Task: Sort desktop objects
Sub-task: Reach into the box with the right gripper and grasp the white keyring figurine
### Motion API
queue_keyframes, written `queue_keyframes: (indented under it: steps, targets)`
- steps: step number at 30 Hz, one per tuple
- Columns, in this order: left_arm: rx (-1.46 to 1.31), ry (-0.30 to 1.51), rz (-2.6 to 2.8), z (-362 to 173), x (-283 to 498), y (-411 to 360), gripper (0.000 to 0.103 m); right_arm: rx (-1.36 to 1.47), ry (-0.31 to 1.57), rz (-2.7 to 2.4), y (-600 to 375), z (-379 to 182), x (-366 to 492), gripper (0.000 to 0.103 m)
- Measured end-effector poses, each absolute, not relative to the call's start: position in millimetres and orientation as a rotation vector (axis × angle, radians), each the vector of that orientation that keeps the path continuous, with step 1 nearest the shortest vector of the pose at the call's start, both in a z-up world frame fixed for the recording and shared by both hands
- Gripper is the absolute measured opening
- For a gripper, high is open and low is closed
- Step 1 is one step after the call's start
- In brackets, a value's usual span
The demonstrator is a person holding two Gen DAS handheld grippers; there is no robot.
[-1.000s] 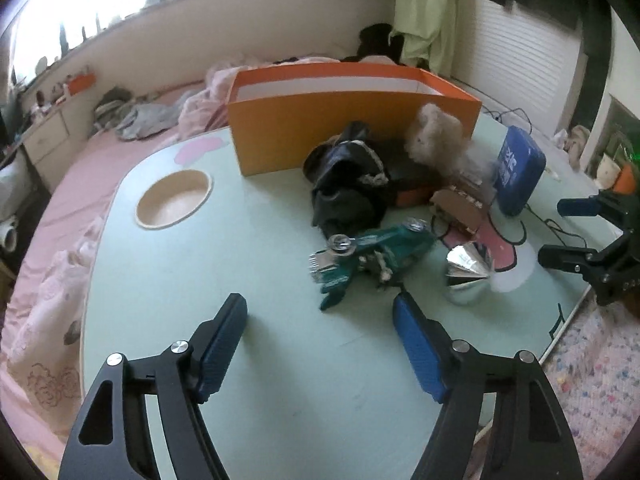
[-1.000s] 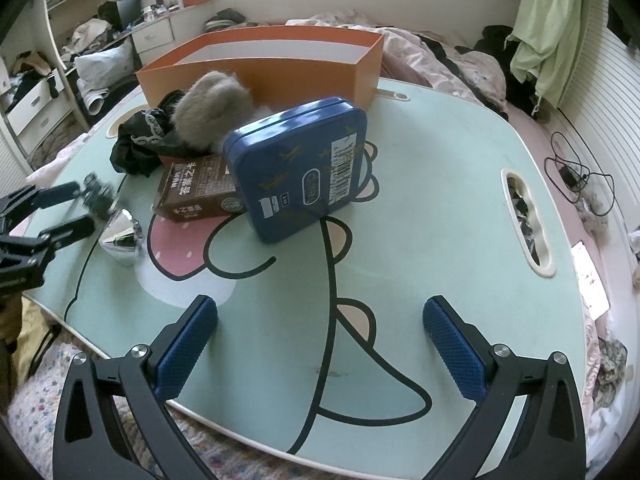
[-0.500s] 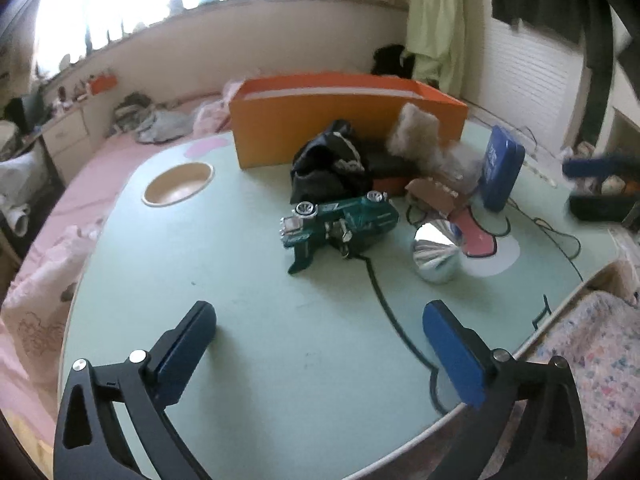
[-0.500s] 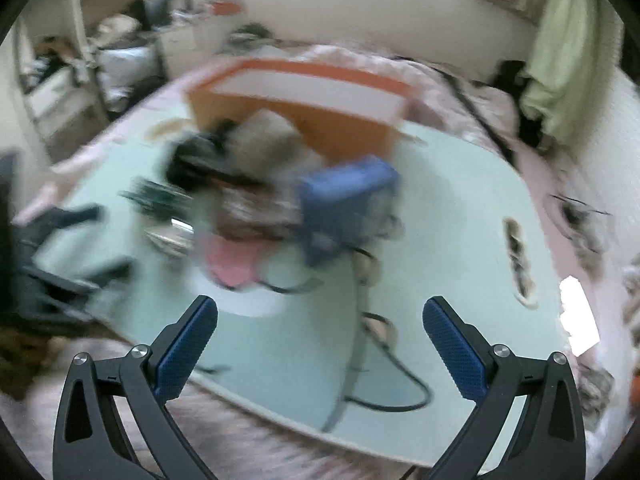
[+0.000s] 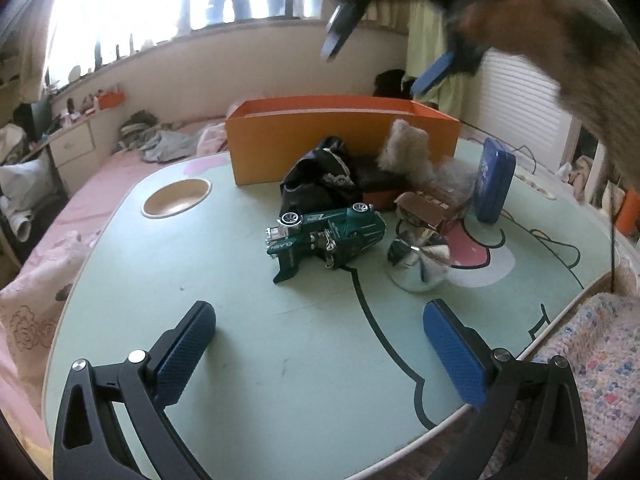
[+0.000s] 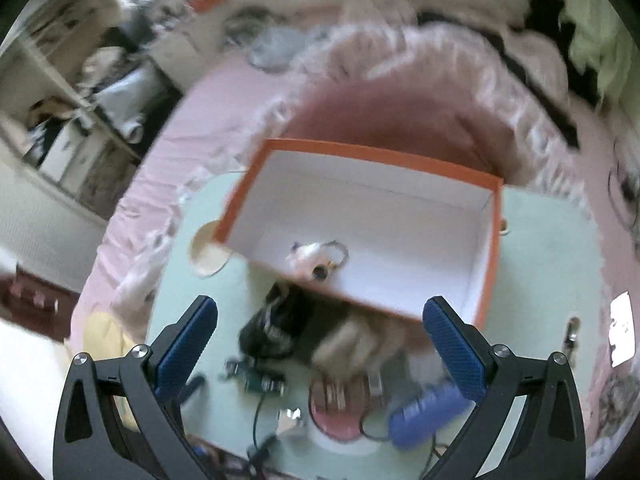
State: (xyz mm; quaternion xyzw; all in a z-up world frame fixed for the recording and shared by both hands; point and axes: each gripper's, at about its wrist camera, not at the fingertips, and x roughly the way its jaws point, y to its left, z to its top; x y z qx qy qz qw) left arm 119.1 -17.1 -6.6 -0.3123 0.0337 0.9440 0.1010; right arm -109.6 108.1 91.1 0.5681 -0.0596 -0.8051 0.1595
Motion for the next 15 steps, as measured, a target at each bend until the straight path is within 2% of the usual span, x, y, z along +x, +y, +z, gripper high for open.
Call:
queue_keyframes:
  steps: [7,13,15]
  targets:
    - [-0.894,0.096,2.789,-7.8,122.4,-17.8,0.103,1.943,-0.232,-2.138,96.6,26.9,-164.8,0.102]
    - [-0.893,0.096,2.788,-8.3,122.1,-17.1,0.103,2.077,-0.187,-2.032,82.1,-9.4,-163.5,0.103]
    - [-0.891,0.095,2.788,-8.5,121.7,-17.1,0.103,2.041,-0.099,-2.092,75.1,-9.0,-159.0,0.101]
